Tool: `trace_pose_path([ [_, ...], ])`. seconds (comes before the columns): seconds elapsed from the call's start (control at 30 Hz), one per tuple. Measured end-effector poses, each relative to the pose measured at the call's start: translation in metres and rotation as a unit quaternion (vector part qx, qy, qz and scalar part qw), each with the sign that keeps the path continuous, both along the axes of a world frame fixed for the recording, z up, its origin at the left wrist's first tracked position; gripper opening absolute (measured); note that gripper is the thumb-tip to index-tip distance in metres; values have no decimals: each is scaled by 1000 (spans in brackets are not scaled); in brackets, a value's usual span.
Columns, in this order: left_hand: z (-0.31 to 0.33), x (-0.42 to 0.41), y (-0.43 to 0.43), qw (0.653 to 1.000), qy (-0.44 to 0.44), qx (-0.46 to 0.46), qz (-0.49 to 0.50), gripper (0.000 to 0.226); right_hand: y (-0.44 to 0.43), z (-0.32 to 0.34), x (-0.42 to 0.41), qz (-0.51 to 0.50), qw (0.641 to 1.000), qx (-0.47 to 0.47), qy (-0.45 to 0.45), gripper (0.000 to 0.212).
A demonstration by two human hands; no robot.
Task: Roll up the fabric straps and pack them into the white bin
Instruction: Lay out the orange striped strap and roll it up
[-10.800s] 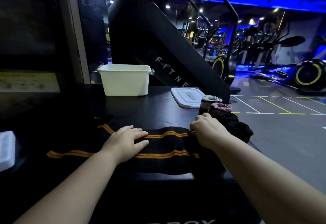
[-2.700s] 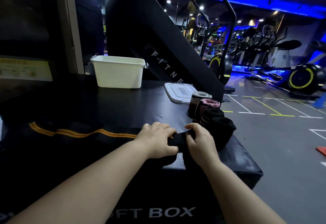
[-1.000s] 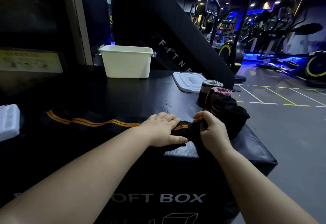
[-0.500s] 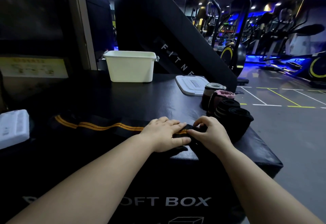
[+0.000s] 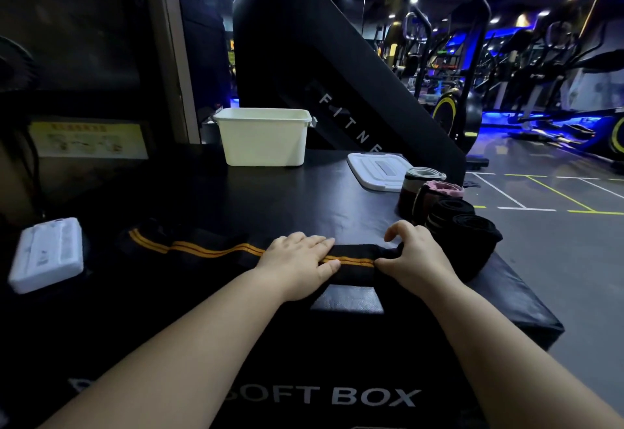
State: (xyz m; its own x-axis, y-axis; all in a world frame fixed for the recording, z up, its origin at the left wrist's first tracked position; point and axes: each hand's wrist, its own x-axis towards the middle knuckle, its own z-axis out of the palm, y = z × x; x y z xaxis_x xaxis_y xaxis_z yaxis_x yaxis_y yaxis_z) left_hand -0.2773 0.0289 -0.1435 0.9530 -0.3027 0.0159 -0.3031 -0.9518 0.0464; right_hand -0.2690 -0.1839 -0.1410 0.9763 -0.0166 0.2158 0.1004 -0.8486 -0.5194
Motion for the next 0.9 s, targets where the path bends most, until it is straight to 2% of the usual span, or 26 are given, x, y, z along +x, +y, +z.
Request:
trace_pose_path([
  [0.17, 1, -12, 20, 1000, -4, -21, 19, 52, 5, 6, -3, -1, 998, -67, -15, 32],
  [0.3, -4, -12, 20, 999, -5, -30, 25, 51, 15, 20, -7, -11, 977, -198, -73, 41],
  [0.37, -4, -12, 20, 999, 1, -34, 28, 51, 27, 28, -9, 29, 966, -221, -127, 43],
  [0.43, -4, -11, 20, 999, 4, -37, 31, 50, 44, 31, -8, 93, 962, -203, -156, 37],
  [0.53, -5, -9, 21, 999, -5, -34, 31, 50, 76, 23, -4, 142, 975, -144, -95, 29],
  [0.7, -4, -8, 25, 996, -3, -68, 52, 57, 84, -2, 14, 91, 988, -123, 4, 38],
  [0.8, -1, -8, 29, 992, 9, -94, 78, 57, 79, -6, 18, 85, 986, -143, 14, 40],
  [0.9, -1, -12, 33, 992, 6, -76, 98, 54, 78, -6, 19, 81, 986, -143, 17, 43],
])
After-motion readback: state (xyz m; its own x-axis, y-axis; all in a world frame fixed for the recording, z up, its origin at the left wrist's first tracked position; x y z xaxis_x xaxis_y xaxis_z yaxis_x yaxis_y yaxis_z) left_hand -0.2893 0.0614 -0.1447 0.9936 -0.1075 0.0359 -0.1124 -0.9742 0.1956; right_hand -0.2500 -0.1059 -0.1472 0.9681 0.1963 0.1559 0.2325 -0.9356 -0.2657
